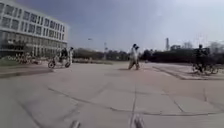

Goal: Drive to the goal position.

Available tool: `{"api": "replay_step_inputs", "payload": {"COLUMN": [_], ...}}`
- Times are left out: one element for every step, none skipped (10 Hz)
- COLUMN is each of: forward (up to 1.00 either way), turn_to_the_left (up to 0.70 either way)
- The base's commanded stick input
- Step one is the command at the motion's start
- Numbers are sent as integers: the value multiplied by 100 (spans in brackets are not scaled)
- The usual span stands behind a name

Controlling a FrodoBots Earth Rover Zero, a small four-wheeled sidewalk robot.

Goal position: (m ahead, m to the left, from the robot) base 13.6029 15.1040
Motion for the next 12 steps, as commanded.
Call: {"api": "replay_step_inputs", "payload": {"forward": [85,85,85,85,85,85,85,85,85,85,85,85], "turn_to_the_left": [1,1,1,1,1,1,1,1,1,1,1,1]}}
